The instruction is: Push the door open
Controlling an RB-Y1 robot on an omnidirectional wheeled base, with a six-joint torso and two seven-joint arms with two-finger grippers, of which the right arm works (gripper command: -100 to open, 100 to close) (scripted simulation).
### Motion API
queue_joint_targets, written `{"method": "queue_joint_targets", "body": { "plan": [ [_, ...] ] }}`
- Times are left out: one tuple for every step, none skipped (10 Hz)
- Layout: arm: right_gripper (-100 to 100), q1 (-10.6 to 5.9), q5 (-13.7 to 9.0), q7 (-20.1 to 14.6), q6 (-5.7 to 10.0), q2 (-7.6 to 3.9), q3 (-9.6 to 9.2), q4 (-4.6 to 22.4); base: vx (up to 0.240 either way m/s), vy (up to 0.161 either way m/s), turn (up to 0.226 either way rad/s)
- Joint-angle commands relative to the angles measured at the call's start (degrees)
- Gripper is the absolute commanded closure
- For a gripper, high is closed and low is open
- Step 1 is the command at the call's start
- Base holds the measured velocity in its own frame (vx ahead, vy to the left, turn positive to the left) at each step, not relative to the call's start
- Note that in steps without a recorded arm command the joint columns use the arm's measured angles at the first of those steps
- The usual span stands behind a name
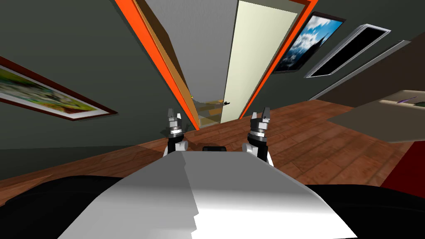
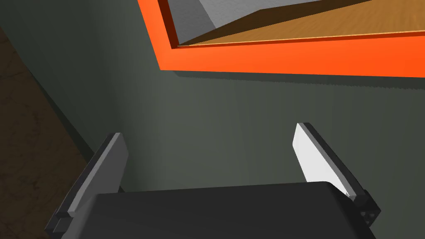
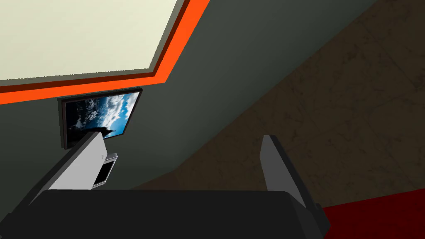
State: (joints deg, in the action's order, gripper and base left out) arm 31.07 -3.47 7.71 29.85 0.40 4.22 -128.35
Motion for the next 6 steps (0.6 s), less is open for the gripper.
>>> {"method": "queue_joint_targets", "body": {
  "plan": [
    [-100, -0.82, -0.17, -0.28, 0.37, -0.48, -0.23, 2.06, 0.012, -0.079, 0.063],
    [-100, -1.16, -0.24, -0.39, 0.52, -0.67, -0.33, 2.90, 0.124, -0.010, 0.045],
    [-100, -1.49, -0.30, -0.51, 0.67, -0.85, -0.42, 3.73, 0.121, -0.017, 0.020],
    [-100, -1.83, -0.37, -0.62, 0.82, -1.03, -0.52, 4.57, 0.105, -0.015, 0.036],
    [-100, -2.30, -0.47, -0.78, 1.03, -1.26, -0.65, 5.76, 0.104, -0.033, 0.037],
    [-100, -2.78, -0.57, -0.95, 1.24, -1.50, -0.79, 6.96, 0.094, -0.054, 0.043]
  ]
}}
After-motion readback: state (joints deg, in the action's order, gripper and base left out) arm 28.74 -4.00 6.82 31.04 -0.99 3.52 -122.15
